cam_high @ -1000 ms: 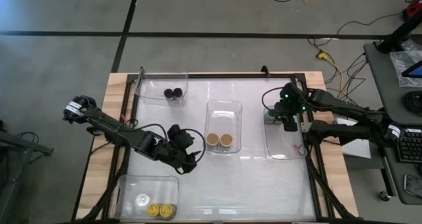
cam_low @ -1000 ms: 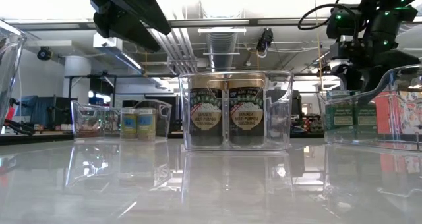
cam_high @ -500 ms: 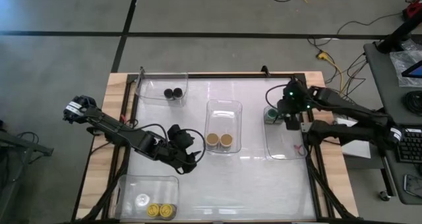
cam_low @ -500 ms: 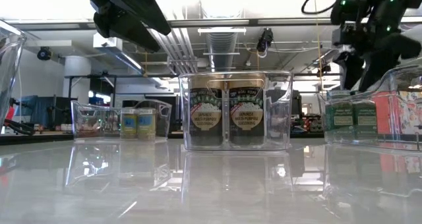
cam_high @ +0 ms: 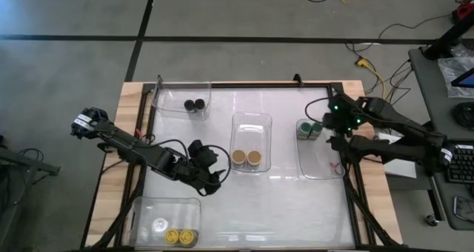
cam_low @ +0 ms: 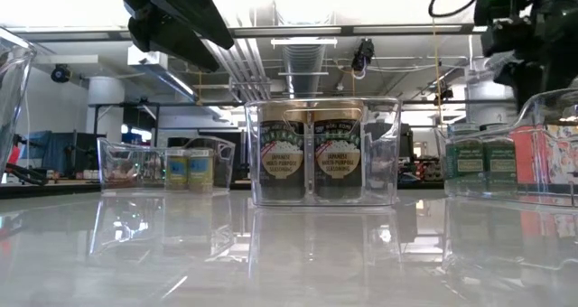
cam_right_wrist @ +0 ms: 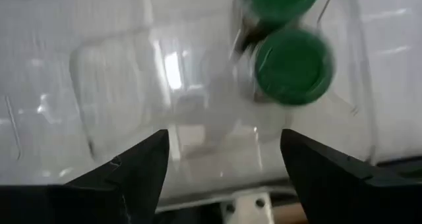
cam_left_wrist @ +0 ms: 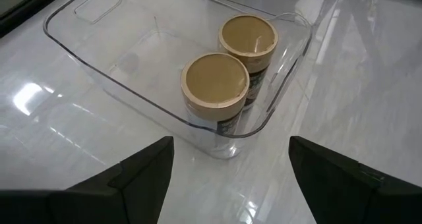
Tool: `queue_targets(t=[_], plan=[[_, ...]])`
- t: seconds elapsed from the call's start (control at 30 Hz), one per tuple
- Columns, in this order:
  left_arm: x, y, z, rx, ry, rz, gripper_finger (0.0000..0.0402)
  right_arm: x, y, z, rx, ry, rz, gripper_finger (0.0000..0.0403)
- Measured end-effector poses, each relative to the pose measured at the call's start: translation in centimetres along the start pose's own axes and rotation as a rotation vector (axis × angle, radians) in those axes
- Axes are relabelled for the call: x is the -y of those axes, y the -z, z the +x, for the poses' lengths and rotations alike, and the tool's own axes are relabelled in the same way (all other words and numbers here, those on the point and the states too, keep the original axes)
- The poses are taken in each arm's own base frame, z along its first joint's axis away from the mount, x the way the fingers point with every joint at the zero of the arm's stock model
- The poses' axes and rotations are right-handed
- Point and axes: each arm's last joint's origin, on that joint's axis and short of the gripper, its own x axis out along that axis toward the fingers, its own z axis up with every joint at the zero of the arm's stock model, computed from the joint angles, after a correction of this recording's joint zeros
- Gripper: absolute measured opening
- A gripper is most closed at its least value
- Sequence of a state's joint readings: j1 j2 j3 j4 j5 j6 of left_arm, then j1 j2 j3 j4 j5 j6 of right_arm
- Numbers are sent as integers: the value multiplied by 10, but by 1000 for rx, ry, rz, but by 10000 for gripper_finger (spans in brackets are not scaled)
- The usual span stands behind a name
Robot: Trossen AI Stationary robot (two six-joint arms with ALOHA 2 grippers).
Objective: Sort spices by type
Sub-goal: Adjust the green seasoning bottles in the middle right transparent bin
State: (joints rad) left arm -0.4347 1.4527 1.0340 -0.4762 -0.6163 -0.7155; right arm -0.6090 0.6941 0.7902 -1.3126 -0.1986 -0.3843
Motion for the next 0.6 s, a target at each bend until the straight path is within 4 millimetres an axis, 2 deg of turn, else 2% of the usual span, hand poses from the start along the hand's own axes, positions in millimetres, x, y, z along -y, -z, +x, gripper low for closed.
queue_targets(t=[0.4,0.6], plan=[[-3,-3,3,7,-15,-13,283,4,1,20,-36,-15,-26,216],[-3,-3,3,9,-13,-14,283,6,-1,21,-46,-1,-13,196]])
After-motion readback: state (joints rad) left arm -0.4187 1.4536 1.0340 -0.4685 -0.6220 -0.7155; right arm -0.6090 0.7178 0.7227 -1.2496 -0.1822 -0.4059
